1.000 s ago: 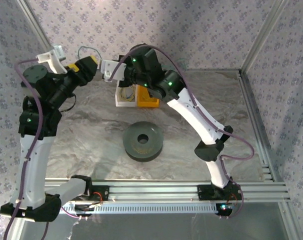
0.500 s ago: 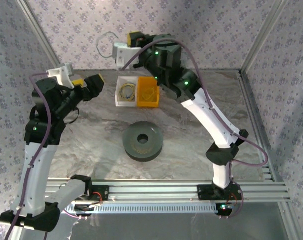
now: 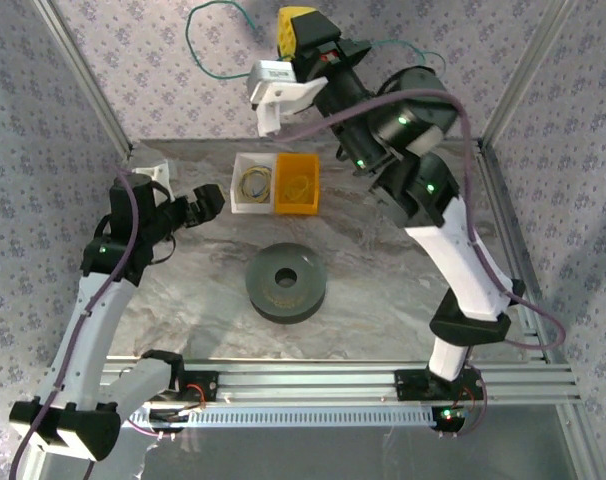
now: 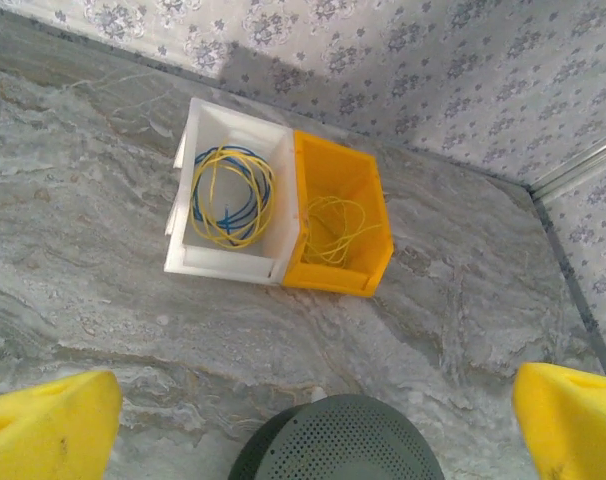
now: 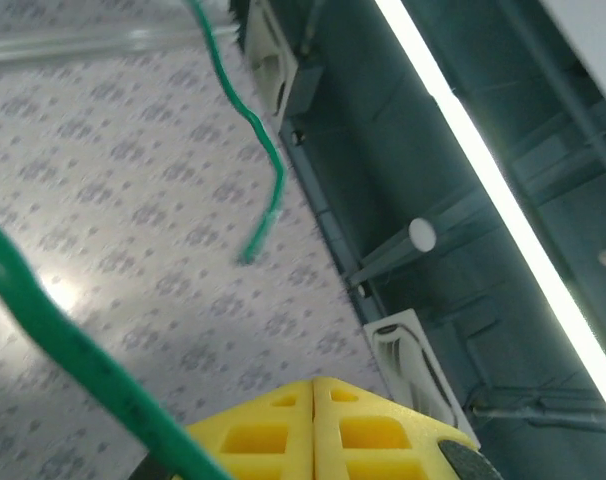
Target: Wrap the cables
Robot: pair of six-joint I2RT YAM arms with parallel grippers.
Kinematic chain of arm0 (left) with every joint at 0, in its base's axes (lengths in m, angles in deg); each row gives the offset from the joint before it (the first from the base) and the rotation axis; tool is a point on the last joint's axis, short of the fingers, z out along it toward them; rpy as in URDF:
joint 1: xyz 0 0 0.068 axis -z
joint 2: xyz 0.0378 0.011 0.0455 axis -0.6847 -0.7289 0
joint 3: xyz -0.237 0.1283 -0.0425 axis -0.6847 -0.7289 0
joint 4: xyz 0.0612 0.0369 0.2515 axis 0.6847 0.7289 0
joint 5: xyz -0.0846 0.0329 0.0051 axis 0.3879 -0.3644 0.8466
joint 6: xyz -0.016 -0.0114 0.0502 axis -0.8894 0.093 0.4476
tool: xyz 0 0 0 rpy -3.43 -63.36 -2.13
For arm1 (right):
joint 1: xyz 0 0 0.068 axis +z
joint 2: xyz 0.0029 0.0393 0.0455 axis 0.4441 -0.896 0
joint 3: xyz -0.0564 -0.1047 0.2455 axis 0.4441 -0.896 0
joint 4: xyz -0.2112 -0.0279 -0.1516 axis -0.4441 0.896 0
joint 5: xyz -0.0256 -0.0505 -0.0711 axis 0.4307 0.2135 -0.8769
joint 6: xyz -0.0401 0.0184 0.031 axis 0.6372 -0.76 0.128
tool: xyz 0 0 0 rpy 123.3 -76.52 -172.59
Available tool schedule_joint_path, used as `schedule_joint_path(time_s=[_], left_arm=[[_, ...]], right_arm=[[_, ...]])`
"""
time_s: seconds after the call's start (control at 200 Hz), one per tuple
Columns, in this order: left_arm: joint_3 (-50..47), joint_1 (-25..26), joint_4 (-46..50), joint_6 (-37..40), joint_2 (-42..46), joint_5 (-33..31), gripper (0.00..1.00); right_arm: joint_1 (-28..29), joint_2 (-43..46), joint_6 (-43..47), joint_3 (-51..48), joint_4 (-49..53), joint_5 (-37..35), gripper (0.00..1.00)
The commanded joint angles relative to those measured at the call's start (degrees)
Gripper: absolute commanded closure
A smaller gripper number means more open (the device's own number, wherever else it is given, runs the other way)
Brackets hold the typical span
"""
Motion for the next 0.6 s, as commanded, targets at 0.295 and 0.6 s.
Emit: schedule_joint_path(time_s=[0.295, 0.6], left_arm=[[-5.4, -0.2, 1.1, 3.9, -7.7, 1.8, 0.05], [-8.6, 1.5, 1.8, 8.4, -20.6, 11.5, 0.12]], right_arm=[[1.7, 17.0, -19.3, -30.1, 12.6, -2.6, 1.00], [-0.7, 24.1, -35.4, -48.7, 17.5, -0.1, 1.00]])
